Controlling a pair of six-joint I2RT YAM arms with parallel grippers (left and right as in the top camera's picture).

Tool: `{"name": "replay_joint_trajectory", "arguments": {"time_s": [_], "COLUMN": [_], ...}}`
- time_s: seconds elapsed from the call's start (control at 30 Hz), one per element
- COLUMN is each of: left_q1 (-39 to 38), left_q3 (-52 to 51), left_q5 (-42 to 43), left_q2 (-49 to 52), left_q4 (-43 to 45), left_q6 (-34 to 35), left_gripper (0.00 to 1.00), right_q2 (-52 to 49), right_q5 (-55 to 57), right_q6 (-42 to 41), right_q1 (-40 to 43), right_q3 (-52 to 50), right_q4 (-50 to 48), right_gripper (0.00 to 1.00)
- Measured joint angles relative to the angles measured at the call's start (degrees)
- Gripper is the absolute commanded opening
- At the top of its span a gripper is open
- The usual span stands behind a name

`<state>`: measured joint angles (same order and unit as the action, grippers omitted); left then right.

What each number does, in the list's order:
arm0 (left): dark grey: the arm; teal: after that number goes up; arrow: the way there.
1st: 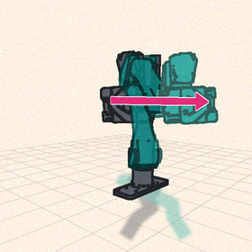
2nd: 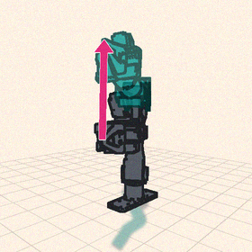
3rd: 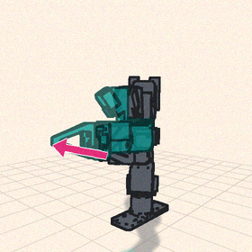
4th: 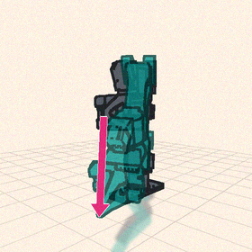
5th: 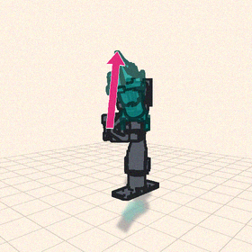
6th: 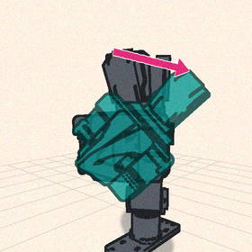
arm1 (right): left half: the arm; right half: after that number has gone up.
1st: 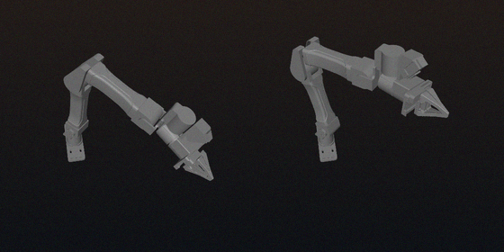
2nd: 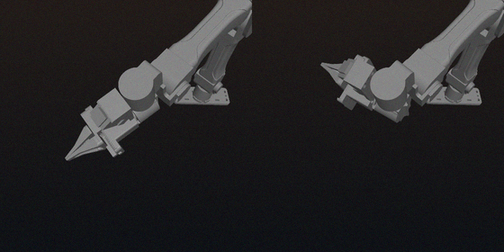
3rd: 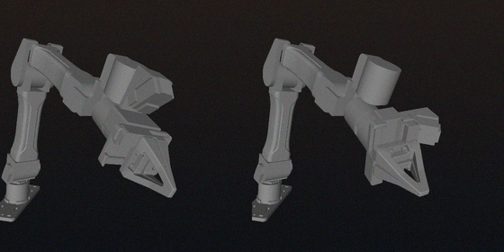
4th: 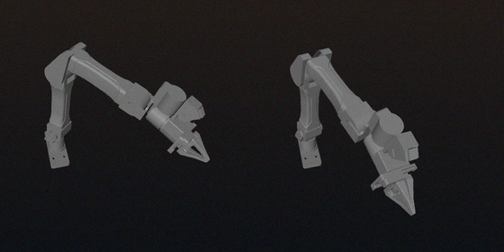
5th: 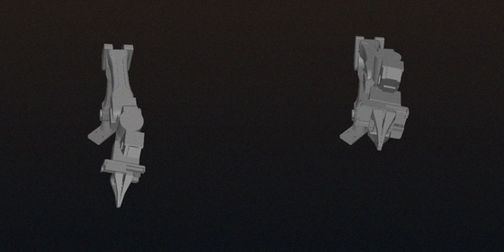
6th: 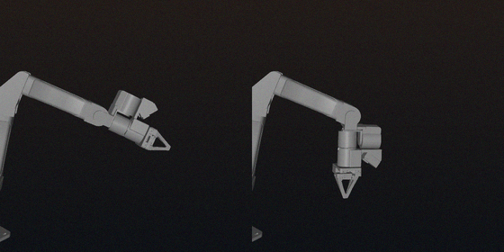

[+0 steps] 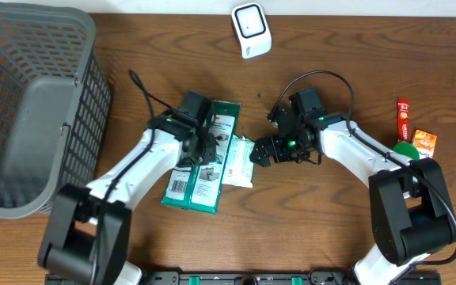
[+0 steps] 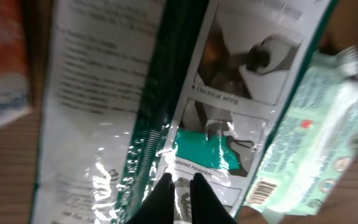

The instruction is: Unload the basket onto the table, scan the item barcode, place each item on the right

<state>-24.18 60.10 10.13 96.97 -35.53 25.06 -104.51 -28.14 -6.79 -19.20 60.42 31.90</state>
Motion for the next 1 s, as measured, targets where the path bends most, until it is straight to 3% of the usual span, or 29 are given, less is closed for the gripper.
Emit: {"name": "replay_joint_trajectory", "arguments": {"time_s": [0.37, 1.0], "left_q1": [-2.64, -2.89], "left_q3": [-0.52, -0.50], "left_q5": [-0.15, -0.20], "left_q2": [6.27, 6.56], "left_q4": [2.23, 3.13], "left_q6": [0.44, 0.44], "left_gripper": [0.13, 0.15], "right_q2": [0.00, 0.00], "right_q5": [-2.56, -3.19], "right_q6": [-0.46, -1.99], "right_q1": [0.00, -6.51], "right_q3": [-0.04, -0.07], "right_q4": [-0.13, -4.70], "right_gripper": [0.99, 0.96]}}
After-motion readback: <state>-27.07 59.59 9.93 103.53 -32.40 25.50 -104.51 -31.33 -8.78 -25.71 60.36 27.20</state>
